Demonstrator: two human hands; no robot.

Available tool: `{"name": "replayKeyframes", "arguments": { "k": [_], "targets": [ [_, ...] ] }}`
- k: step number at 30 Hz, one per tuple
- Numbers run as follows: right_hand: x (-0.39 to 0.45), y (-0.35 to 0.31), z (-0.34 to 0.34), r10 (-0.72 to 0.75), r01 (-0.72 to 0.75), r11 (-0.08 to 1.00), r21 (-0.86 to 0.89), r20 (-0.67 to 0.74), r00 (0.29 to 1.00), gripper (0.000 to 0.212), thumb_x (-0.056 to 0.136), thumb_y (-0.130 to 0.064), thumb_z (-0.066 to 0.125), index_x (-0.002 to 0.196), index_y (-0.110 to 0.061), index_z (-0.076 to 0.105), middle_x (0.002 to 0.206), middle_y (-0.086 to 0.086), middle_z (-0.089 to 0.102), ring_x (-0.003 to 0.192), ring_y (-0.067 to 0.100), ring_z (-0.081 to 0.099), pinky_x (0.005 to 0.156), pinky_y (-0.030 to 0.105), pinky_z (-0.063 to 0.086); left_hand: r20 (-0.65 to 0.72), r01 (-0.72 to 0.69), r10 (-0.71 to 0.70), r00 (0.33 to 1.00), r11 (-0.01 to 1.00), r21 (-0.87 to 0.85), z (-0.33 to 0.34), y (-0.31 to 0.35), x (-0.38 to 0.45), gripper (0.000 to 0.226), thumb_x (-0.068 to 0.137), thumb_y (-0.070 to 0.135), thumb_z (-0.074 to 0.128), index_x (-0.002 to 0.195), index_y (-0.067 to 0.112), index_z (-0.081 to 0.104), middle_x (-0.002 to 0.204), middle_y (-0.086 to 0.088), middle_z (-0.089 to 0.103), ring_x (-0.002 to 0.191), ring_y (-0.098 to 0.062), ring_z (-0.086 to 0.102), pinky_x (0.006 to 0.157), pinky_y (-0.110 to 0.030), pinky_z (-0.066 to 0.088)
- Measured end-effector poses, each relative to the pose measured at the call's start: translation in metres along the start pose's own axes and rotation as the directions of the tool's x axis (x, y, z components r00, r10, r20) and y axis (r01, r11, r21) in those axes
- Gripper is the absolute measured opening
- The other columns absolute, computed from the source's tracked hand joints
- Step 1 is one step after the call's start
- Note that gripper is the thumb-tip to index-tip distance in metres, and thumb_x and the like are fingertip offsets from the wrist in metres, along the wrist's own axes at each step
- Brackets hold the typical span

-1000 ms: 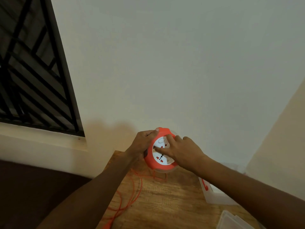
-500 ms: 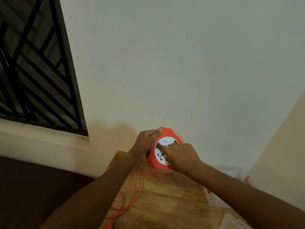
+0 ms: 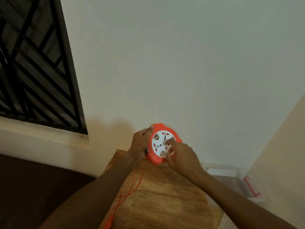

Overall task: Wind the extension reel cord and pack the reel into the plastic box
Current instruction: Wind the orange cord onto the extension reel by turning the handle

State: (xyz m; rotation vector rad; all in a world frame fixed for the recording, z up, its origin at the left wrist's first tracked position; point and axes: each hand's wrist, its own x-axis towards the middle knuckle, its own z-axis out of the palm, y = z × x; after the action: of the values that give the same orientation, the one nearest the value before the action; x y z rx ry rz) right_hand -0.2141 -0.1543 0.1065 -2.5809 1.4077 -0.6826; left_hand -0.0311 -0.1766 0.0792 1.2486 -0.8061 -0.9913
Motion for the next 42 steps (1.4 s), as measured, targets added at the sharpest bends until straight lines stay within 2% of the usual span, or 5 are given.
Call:
{"name": "replayKeyframes", "arguments": {
  "k": [3,10,26,35,42],
  "targets": [
    [0.004,0.016,-0.016,-0.371,0.431,0.833,-0.347,0.228,0.900,0.042,0.087,-0.028,0.071,0.127,-0.024,0.061,0.149,0.008,0.046,0.120,0.031,0.059,0.086,0.043,0.058,0.082,-0.001,0.001,0.997,1.000,0.008,-0.003,0.000,-0.002,0.034,0.102,0.044,0.061,0.103,0.015,0.078,0.096,-0.007,0.083,0.084,-0.029,0.080,0.070,-0.038,0.066],
    [0.017,0.023,-0.033,-0.502,0.717,0.576,-0.392,0.523,0.689,0.050,0.087,-0.019,0.073,0.134,-0.027,0.057,0.160,0.007,0.029,0.131,0.037,0.049,0.091,0.049,0.056,0.196,-0.034,0.011,0.981,0.993,0.117,-0.007,-0.002,-0.009,0.036,0.103,0.043,0.059,0.103,0.012,0.078,0.092,-0.009,0.083,0.082,-0.031,0.080,0.068,-0.036,0.065],
    [0.013,0.003,-0.011,-0.387,0.707,0.427,-0.564,0.593,0.707,0.067,0.090,-0.035,0.070,0.147,-0.033,0.035,0.146,0.029,0.039,0.120,0.046,0.053,0.099,0.058,0.047,0.250,-0.039,0.000,0.968,0.988,0.149,-0.002,-0.006,-0.014,0.032,0.101,0.045,0.062,0.097,0.018,0.080,0.095,-0.008,0.083,0.084,-0.030,0.080,0.075,-0.040,0.067],
    [0.010,-0.008,0.012,0.117,-0.080,0.972,-0.221,0.158,0.980,0.075,0.092,-0.048,0.055,0.154,-0.028,0.018,0.140,0.008,0.056,0.118,0.031,0.060,0.094,0.044,0.052,0.094,-0.089,0.082,0.992,0.993,0.072,0.013,0.001,-0.010,0.024,0.100,0.043,0.064,0.092,0.027,0.080,0.086,0.006,0.083,0.077,-0.015,0.080,0.060,-0.023,0.061],
    [0.021,-0.008,0.016,0.343,-0.386,0.885,0.262,0.193,0.919,0.053,0.100,-0.041,0.045,0.149,-0.022,0.038,0.150,0.005,0.046,0.132,0.027,0.048,0.108,0.042,0.040,0.051,-0.137,0.132,0.990,0.984,0.113,0.011,-0.006,-0.011,0.018,0.103,0.038,0.062,0.091,0.036,0.076,0.079,0.019,0.080,0.076,-0.006,0.079,0.059,-0.018,0.060]
  ]
}}
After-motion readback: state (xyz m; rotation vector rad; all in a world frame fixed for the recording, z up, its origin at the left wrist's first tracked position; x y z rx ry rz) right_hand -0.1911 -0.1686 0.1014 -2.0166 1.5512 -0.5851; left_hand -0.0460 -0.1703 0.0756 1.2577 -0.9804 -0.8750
